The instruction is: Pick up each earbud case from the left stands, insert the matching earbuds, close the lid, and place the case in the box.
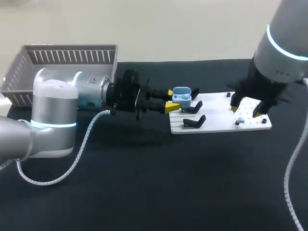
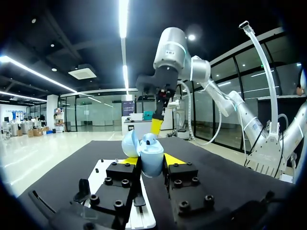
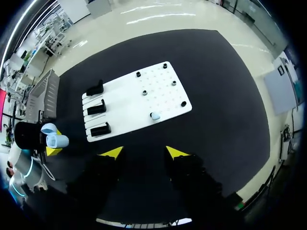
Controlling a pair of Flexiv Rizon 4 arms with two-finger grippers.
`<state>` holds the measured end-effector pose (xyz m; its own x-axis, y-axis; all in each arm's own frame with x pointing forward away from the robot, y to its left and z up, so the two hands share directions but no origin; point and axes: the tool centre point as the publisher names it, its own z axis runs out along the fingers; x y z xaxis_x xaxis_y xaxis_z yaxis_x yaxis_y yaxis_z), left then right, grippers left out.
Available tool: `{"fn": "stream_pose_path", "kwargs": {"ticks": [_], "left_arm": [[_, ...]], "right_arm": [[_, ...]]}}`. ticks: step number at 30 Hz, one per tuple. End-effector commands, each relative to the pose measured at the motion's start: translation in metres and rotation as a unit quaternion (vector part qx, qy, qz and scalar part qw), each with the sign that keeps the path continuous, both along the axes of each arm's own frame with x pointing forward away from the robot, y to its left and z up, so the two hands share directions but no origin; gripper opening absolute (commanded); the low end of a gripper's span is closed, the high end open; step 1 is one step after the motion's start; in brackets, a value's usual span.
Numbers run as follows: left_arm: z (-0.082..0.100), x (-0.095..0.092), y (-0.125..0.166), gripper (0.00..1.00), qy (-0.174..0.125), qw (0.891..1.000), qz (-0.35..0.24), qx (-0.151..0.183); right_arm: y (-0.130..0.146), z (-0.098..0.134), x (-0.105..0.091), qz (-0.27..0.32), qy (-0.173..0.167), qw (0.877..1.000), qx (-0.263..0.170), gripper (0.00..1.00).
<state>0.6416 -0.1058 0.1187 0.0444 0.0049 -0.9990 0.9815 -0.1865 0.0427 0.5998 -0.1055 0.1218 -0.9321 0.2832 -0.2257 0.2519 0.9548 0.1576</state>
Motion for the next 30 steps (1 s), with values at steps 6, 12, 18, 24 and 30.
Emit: {"fn": "stream_pose_path", "kwargs": {"ticks": [6,12,18,24,30], "left_arm": [[-0.001,-0.001,0.000,0.00,-0.001,1.000,0.002,-0.001],[-0.001,-0.001,0.000,0.00,-0.001,1.000,0.002,-0.001],[-0.001,-0.001,0.000,0.00,-0.001,1.000,0.002,-0.001],[-0.001,-0.001,0.000,0.00,-0.001,1.000,0.002,-0.001],[-0.001,-0.001,0.000,0.00,-0.001,1.000,0.002,-0.001]], "right_arm": [[-0.016,-0.032,0.037,0.042,0.016,0.999,0.002,0.58],[-0.027,-0.049,0.044,0.060,0.030,0.998,-0.010,0.48],[-0.030,-0.063,0.042,0.076,0.036,0.996,-0.007,0.47],[-0.030,-0.072,0.038,0.085,0.037,0.996,-0.003,0.47],[-0.025,-0.077,0.040,0.091,0.035,0.995,0.003,0.46]]}}
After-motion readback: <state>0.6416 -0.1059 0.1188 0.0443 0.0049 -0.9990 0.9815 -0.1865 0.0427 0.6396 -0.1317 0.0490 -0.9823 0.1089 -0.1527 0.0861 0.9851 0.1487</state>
